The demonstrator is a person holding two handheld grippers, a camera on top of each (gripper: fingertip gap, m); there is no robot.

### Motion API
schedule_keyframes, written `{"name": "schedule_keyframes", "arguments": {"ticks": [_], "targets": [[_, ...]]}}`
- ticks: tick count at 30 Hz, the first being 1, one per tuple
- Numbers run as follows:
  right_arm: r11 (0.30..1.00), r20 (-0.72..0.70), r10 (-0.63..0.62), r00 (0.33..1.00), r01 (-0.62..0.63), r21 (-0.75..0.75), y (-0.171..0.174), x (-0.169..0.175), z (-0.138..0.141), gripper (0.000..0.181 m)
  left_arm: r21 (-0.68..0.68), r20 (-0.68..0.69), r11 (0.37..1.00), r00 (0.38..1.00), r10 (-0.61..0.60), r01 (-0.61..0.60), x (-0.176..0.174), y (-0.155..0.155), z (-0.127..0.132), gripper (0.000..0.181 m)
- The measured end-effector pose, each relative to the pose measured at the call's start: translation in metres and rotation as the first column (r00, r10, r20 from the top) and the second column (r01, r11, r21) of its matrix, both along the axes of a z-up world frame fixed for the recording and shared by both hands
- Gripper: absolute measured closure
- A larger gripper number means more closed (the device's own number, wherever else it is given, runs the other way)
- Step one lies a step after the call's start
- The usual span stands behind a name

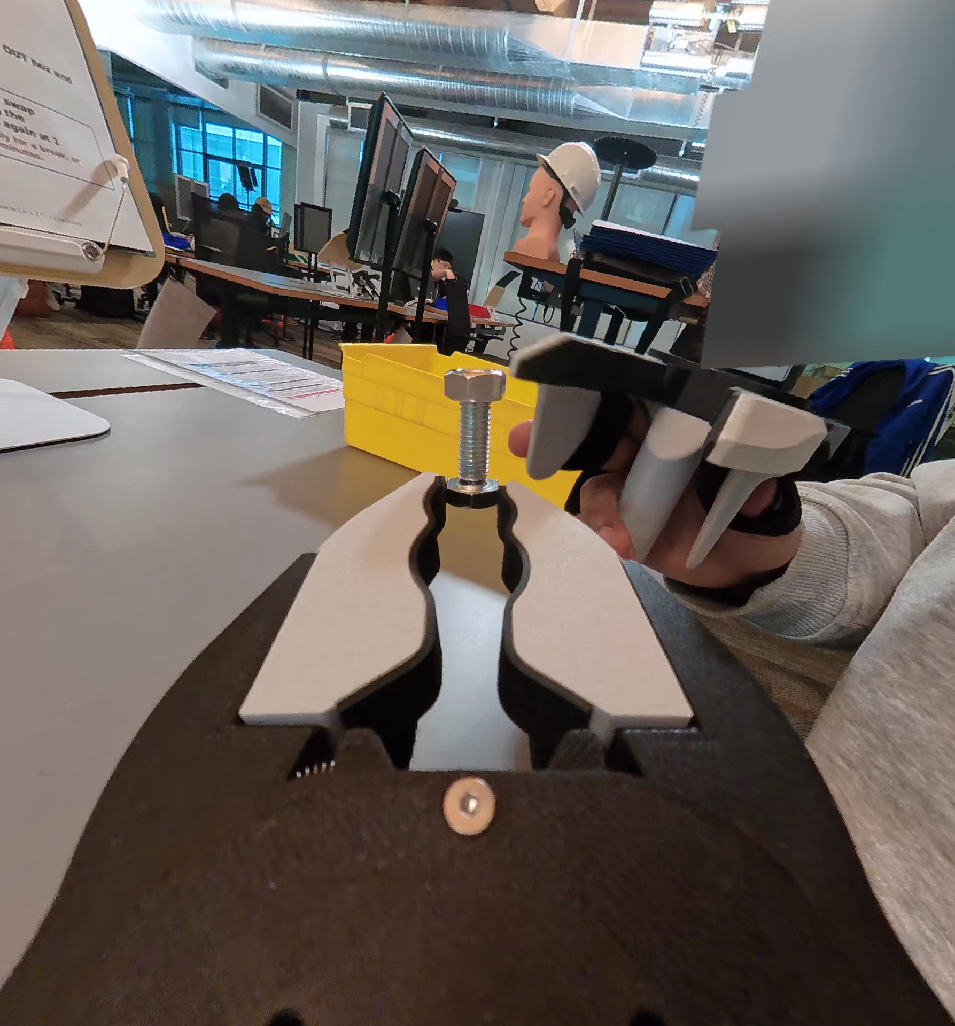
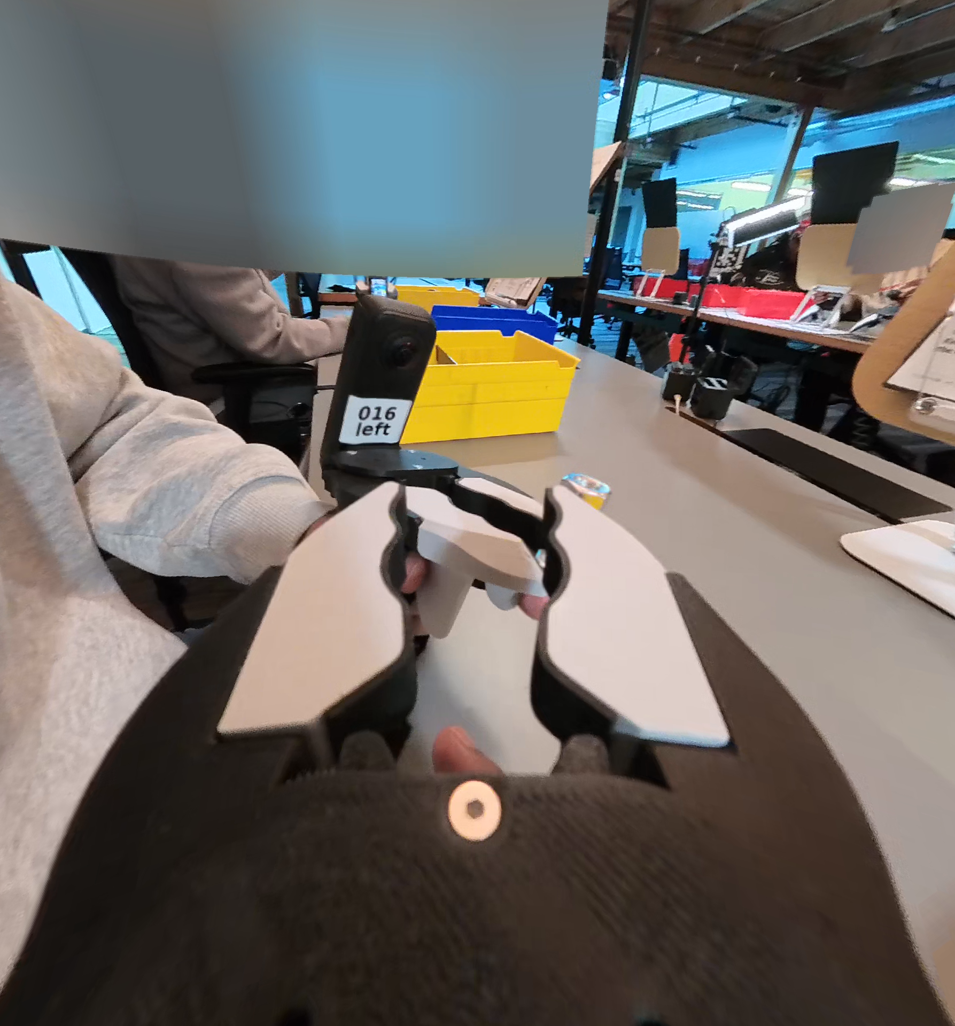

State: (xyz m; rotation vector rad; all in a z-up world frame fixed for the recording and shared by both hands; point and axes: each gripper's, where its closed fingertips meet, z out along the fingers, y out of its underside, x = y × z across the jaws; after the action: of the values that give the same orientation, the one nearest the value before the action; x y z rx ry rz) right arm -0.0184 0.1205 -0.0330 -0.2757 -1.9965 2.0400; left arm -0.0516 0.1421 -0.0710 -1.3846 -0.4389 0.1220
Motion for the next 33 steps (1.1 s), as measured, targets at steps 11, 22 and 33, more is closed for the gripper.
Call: {"name": "schedule_keyframes", "arguments": {"ticks": [11,22,33], "targets": [[0.999,0.042,0.035,0.998,-0.037,0.035,-0.007,0.005,-0.009,0.141,-0.004,0.017,1.000,1.000,0.014,-0.014,-0.004,-0.002,-0.002,0.162],[1.000,-0.012,0.015,1.000,-0.015,0.004,-0.007,0.005,-0.007,0.132,-0.013,0.022,1.000,0.999,0.024,-0.024,-0.006,-0.002,-0.004,0.162],[0.999,0.008,-0.036,0.999,0.037,-0.029,-0.005,-0.005,-0.009,0.104,-0.028,0.015,0.999,1.000,0.024,-0.024,-0.006,-0.001,-0.005,0.162]]}}
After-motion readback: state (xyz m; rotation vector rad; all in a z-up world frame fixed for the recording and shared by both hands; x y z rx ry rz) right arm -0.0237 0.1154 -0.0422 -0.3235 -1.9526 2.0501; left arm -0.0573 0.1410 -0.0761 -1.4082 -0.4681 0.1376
